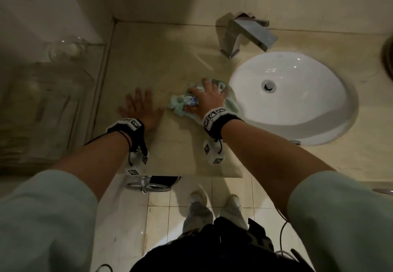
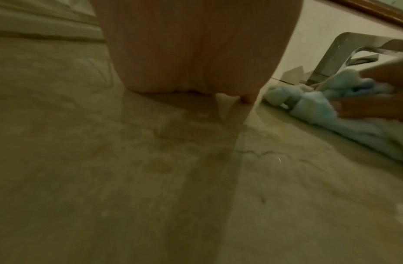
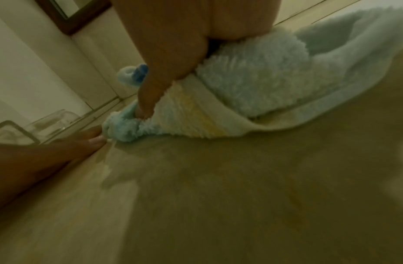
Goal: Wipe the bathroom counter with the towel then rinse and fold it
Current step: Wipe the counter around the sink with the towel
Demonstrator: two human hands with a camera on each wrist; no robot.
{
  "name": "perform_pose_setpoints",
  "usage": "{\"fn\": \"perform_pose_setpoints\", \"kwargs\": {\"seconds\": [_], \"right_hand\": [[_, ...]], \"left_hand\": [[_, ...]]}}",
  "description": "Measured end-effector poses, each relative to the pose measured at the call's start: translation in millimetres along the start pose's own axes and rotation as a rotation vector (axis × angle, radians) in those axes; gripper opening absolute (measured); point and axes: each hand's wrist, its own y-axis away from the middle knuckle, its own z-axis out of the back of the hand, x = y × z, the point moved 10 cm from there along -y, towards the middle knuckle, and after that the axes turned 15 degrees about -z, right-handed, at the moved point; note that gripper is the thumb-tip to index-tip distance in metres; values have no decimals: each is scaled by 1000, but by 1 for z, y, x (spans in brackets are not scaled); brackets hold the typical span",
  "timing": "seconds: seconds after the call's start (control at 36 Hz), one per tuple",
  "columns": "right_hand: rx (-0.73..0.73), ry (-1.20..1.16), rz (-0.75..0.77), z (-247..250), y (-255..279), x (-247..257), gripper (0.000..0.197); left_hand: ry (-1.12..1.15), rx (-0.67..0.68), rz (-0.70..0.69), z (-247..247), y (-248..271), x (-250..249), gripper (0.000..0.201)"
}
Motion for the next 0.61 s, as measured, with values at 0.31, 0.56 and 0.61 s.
{"fn": "perform_pose_setpoints", "kwargs": {"seconds": [0.31,0.56,0.61], "right_hand": [[54,-55,26,11,-61,27,66],[44,-140,25,21,-84,33,69],[35,-138,29,24,-85,33,69]], "left_hand": [[3,8,-22,1,-2,0,83],[-5,38,-42,2,-1,-1,82],[0,37,-46,2,-1,-2,83]]}}
